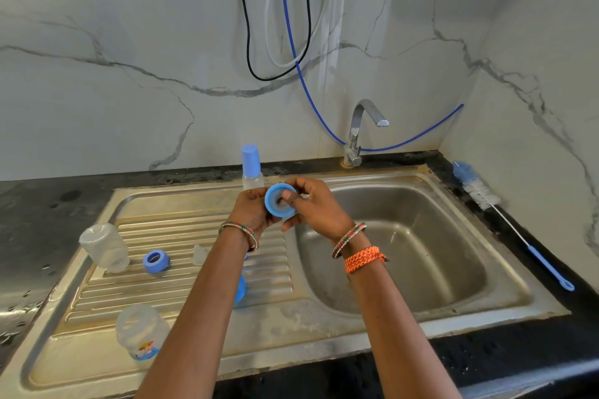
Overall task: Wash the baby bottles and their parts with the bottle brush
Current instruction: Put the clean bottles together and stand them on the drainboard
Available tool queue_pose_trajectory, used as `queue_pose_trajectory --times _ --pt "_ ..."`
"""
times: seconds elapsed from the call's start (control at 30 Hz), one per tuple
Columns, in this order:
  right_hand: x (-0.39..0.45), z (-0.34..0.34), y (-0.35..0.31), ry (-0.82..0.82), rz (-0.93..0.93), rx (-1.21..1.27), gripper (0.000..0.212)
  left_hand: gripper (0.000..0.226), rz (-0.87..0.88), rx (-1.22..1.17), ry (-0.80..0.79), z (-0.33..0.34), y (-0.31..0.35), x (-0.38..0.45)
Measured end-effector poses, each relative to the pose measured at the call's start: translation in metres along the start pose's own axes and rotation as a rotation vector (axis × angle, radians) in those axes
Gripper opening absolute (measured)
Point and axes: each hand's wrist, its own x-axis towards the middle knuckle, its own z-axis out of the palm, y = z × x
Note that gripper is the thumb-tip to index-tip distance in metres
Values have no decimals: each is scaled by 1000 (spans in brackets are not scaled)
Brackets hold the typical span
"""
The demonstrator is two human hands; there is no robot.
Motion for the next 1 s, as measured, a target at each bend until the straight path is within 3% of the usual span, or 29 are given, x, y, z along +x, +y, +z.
queue_pose_trajectory --times 0.23,0.37,0.53,0.63,0.73,0.8,0.9,1.0 --pt "7 -1 -8 368 -62 -135 7 28 43 -198 17 13 6 -9" --pt "4 0 -13 388 -66 -196 15 24 108 -51 48 11 8 -17" --pt "1 -3 -17 179 2 72 21 13 296 224 208 6 13 -11" --pt "5 2 -16 307 28 76 10 26 423 493 271 9 12 -9" --pt "5 7 -13 358 27 4 4 22 512 703 330 18 8 -13" --pt "3 4 -14 341 45 18 4 21 523 700 308 20 6 -13" --pt "2 -4 -19 357 28 47 8 43 453 482 173 17 7 -9" --pt "1 -5 -25 373 -12 44 7 31 475 459 175 19 12 -11"
